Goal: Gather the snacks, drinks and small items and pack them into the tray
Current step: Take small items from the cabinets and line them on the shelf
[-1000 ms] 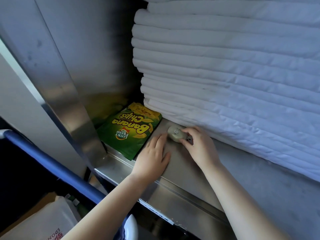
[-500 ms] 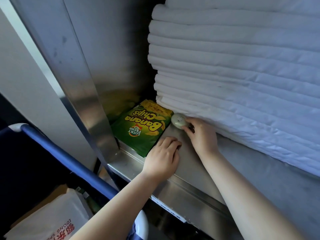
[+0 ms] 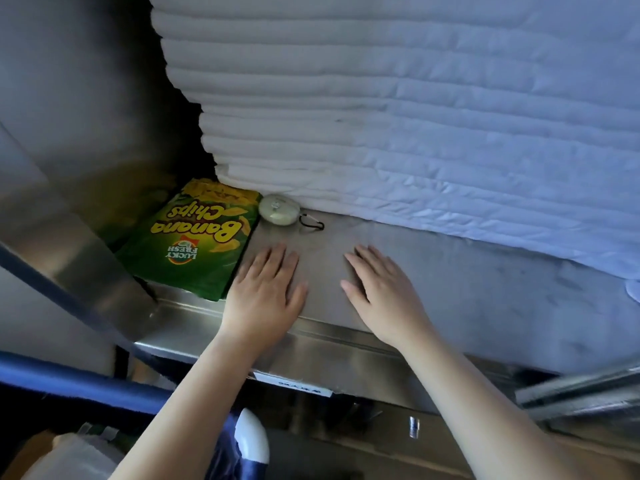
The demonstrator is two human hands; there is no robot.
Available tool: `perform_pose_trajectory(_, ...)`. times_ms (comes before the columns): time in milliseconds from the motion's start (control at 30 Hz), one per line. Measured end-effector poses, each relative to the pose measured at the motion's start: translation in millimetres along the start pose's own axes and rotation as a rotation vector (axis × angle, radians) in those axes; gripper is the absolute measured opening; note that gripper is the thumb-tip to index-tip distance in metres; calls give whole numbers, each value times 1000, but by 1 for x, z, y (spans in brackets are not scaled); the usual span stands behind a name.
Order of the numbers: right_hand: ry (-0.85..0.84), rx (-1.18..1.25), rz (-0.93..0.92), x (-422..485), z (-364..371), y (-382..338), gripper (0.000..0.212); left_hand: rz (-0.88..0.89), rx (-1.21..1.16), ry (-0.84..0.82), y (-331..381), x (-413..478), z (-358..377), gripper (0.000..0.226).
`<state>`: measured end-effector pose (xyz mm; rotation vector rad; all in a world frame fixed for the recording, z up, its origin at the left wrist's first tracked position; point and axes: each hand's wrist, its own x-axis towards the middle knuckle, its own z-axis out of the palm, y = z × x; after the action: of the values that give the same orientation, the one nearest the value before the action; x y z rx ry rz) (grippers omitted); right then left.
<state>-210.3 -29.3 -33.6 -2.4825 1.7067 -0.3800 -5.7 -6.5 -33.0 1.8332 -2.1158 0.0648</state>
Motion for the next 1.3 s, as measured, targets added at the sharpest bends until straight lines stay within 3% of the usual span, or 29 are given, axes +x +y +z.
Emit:
perform_pose_trajectory(100, -8, -4, 28, -14, -1, -2, 53, -16, 69, -134, 0, -1, 0, 71)
perform_pose_trajectory(233, 50, 22, 67, -35, -5, -6, 47, -42, 81, -167, 8, -8, 3, 59)
perform_pose_trajectory(533, 81, 48, 79, -140, -47, -8, 39, 47, 134, -201, 93, -94, -23, 62)
perform_pose_trajectory(733, 217, -42, 148, -304, -103, 10, 38, 340, -128, -93, 211, -172, -71, 68)
perform_pose_trajectory(1067, 545, -257, 700, -609, -235, 61, 48, 983, -346, -46, 468, -306, -141, 59)
perform_pose_trajectory(1300, 724, -379, 1058, -770, -277, 70, 55, 1328, -448, -88, 618, -389, -160, 57)
